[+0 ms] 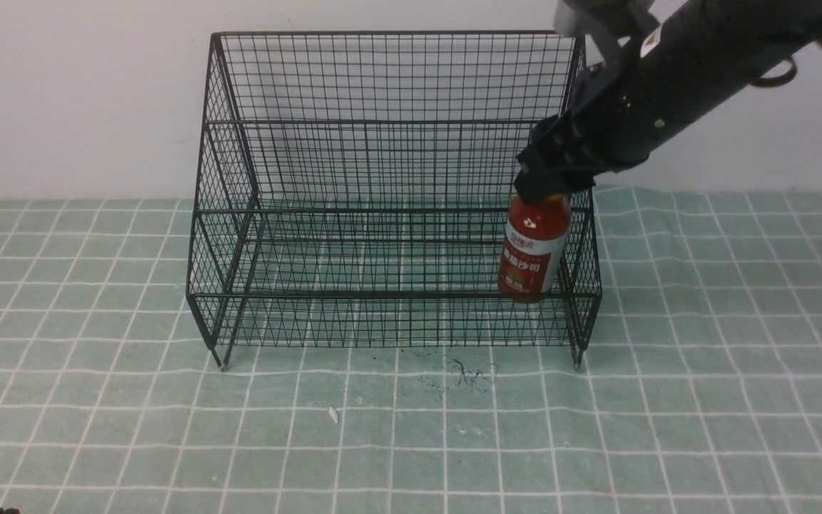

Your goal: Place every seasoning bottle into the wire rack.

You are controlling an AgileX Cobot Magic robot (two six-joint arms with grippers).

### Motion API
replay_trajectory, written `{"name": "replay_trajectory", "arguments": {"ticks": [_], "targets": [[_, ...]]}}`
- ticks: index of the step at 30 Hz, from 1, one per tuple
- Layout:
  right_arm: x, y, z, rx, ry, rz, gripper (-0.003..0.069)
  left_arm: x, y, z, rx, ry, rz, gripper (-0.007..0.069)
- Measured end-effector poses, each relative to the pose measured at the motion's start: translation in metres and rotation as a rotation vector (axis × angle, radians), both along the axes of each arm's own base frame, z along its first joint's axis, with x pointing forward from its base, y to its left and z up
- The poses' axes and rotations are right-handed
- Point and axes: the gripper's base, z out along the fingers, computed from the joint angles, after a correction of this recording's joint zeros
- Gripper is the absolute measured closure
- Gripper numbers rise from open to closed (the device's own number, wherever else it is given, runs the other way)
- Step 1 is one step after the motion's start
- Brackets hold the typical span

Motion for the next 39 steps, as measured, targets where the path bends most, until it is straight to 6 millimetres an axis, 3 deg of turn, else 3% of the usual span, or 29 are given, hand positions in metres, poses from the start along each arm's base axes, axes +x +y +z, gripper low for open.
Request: {"name": "replay_trajectory", "arguments": {"ticks": [6, 9, 12, 14, 16, 18, 19, 21, 22, 23, 26, 27, 28, 29, 30, 32, 33, 35, 38, 39], "targets": [[0.011, 0.004, -0.025, -0.024, 0.056, -0.017, 0.035, 0.0, 0.0, 0.0, 0.0, 0.0, 0.0, 0.0631], [0.011, 0.003, -0.022, -0.021, 0.049, -0.018, 0.027, 0.0, 0.0, 0.0, 0.0, 0.0, 0.0, 0.0631], [0.002, 0.0, -0.003, -0.012, 0.016, -0.018, 0.0134, 0.0, 0.0, 0.0, 0.0, 0.0, 0.0, 0.0631], [-0.008, -0.005, 0.017, 0.018, -0.014, -0.042, 0.0088, 0.0, 0.0, 0.0, 0.0, 0.0, 0.0, 0.0631], [-0.023, -0.012, 0.042, 0.043, -0.047, -0.075, 0.0088, 0.0, 0.0, 0.0, 0.0, 0.0, 0.0, 0.0631], [-0.047, -0.023, 0.076, 0.063, -0.111, -0.103, 0.0122, 0.0, 0.0, 0.0, 0.0, 0.0, 0.0, 0.0631], [-0.05, -0.025, 0.08, 0.059, -0.117, -0.107, 0.0144, 0.0, 0.0, 0.0, 0.0, 0.0, 0.0, 0.0631], [-0.092, -0.047, 0.125, 0.083, -0.219, -0.163, 0.0268, 0.0, 0.0, 0.0, 0.0, 0.0, 0.0, 0.0631], [-0.095, -0.049, 0.129, 0.086, -0.23, -0.169, 0.0281, 0.0, 0.0, 0.0, 0.0, 0.0, 0.0, 0.0631], [-0.121, -0.063, 0.151, 0.101, -0.289, -0.213, 0.0372, 0.0, 0.0, 0.0, 0.0, 0.0, 0.0, 0.0631], [-0.174, -0.092, 0.176, 0.129, -0.399, -0.304, 0.0568, 0.0, 0.0, 0.0, 0.0, 0.0, 0.0, 0.0631], [-0.186, -0.098, 0.181, 0.141, -0.422, -0.32, 0.0587, 0.0, 0.0, 0.0, 0.0, 0.0, 0.0, 0.0631], [-0.217, -0.113, 0.181, 0.161, -0.465, -0.358, 0.0637, 0.0, 0.0, 0.0, 0.0, 0.0, 0.0, 0.0631], [-0.235, -0.122, 0.177, 0.177, -0.492, -0.378, 0.0653, 0.0, 0.0, 0.0, 0.0, 0.0, 0.0, 0.0631], [-0.238, -0.124, 0.176, 0.178, -0.493, -0.381, 0.0655, 0.0, 0.0, 0.0, 0.0, 0.0, 0.0, 0.0631], [-0.278, -0.141, 0.148, 0.246, -0.569, -0.411, 0.067, 0.0, 0.0, 0.0, 0.0, 0.0, 0.0, 0.0631], [-0.283, -0.143, 0.151, 0.262, -0.59, -0.412, 0.067, 0.0, 0.0, 0.0, 0.0, 0.0, 0.0, 0.0631], [-0.316, -0.156, 0.109, 0.334, -0.698, -0.409, 0.0672, 0.0, 0.0, 0.0, 0.0, 0.0, 0.0, 0.0631], [-0.335, -0.162, 0.062, 0.396, -0.803, -0.398, 0.0672, 0.0, 0.0, 0.0, 0.0, 0.0, 0.0, 0.0631], [-0.335, -0.163, 0.058, 0.396, -0.799, -0.4, 0.0672, 0.0, 0.0, 0.0, 0.0, 0.0, 0.0, 0.0631]]}}
